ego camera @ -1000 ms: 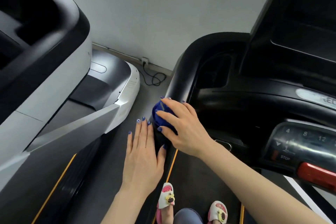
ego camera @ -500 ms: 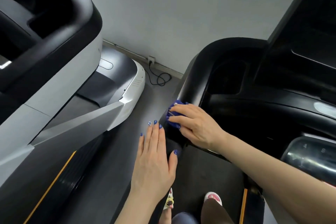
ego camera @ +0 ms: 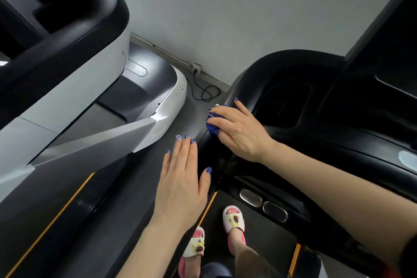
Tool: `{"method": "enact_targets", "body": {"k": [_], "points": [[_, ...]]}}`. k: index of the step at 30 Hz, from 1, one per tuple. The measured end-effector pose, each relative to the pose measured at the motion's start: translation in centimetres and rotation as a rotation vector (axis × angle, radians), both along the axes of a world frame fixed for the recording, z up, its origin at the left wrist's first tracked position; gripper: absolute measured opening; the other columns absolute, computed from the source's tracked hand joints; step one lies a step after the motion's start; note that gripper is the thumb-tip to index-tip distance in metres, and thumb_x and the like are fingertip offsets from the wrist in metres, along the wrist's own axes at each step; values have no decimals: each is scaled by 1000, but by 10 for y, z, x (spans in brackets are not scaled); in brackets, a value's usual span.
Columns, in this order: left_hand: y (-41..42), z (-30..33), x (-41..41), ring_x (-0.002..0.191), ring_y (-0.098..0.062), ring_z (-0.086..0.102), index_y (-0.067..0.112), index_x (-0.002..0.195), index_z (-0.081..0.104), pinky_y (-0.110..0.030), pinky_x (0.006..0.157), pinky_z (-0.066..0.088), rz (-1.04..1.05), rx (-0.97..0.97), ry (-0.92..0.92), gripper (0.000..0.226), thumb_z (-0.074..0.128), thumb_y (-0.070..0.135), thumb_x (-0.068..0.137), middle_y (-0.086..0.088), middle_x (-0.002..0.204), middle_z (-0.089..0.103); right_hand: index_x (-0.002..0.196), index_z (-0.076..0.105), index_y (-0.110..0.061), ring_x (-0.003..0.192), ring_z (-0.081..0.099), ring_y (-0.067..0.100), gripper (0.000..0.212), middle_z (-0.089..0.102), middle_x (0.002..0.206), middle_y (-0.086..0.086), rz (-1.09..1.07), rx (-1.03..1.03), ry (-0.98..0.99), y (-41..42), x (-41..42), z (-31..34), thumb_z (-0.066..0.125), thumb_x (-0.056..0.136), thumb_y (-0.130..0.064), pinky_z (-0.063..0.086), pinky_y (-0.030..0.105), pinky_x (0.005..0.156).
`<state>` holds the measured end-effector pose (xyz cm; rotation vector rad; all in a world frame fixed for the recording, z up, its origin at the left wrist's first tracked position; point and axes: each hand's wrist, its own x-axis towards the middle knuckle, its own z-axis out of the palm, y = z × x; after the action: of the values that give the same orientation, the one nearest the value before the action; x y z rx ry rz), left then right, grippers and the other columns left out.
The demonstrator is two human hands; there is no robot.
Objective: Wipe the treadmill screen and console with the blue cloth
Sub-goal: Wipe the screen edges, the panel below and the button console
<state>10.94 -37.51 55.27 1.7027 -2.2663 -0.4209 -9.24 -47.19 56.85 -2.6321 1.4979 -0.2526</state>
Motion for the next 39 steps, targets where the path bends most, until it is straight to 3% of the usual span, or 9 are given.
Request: {"method": "enact_targets", "body": {"k": [3,8,13,18,23,26,29,34,39], "points": [[-8,-5,-10,150,-29,24,-1,149,36,-48,119,25,44,1,-60,63,29,39,101,-17,157,36,128,61,-14,125,53,26,42,58,132,7,-3,-19,-68,-2,19,0,40,94,-29,28,48,115],[-6,-6,-13,151,-25,22,1,151,35,-46,120,23,52,2,-91,64,27,40,101,-15,158,34,141,47,-23,143,33,17,45,41,151,3,242,28,32,5,-55,-4,43,97,-32,13,46,122],[-6,-6,-14,152,-24,19,2,152,32,-45,121,21,69,-2,-89,63,27,40,101,-14,159,32,124,63,-18,132,47,25,39,55,136,6,-61,-22,-113,-22,-12,-8,42,95,-31,24,48,117],[-7,-7,-13,152,-23,17,3,152,31,-45,121,19,60,4,-82,63,27,39,101,-13,159,33,130,59,-20,136,43,21,39,51,141,5,220,-7,-99,-11,-42,-11,44,97,-33,22,48,118],[-20,-5,-21,152,-23,18,4,152,32,-46,120,21,49,-22,-66,63,29,40,101,-12,159,33,111,70,-18,119,58,24,32,62,126,4,-58,-95,-103,-51,-22,-11,45,95,-30,25,46,114],[-33,-2,-32,151,-25,21,3,151,35,-47,120,24,24,-46,-64,62,32,39,101,-13,158,36,113,68,-17,120,55,24,31,59,128,5,68,-54,-110,-45,-14,-9,46,97,-30,31,44,112],[-46,-3,-39,151,-25,22,3,150,37,-47,120,24,13,-54,-65,61,31,39,101,-13,157,37,126,60,-19,131,47,23,34,53,137,6,253,2,-70,-50,-60,-5,42,100,-32,26,44,115],[-68,-2,-53,149,-27,27,1,147,41,-50,119,29,-9,-82,-52,61,31,38,101,-14,155,41,112,69,-20,122,56,25,34,61,127,4,-149,-18,-77,-96,-52,-8,43,94,-32,26,54,114],[-92,-2,-70,147,-29,32,-1,145,46,-52,116,33,-39,-108,-26,61,33,37,99,-15,152,44,130,58,-23,135,41,17,42,49,143,0,41,33,-22,-80,-83,-7,36,98,-38,11,43,119]]}}
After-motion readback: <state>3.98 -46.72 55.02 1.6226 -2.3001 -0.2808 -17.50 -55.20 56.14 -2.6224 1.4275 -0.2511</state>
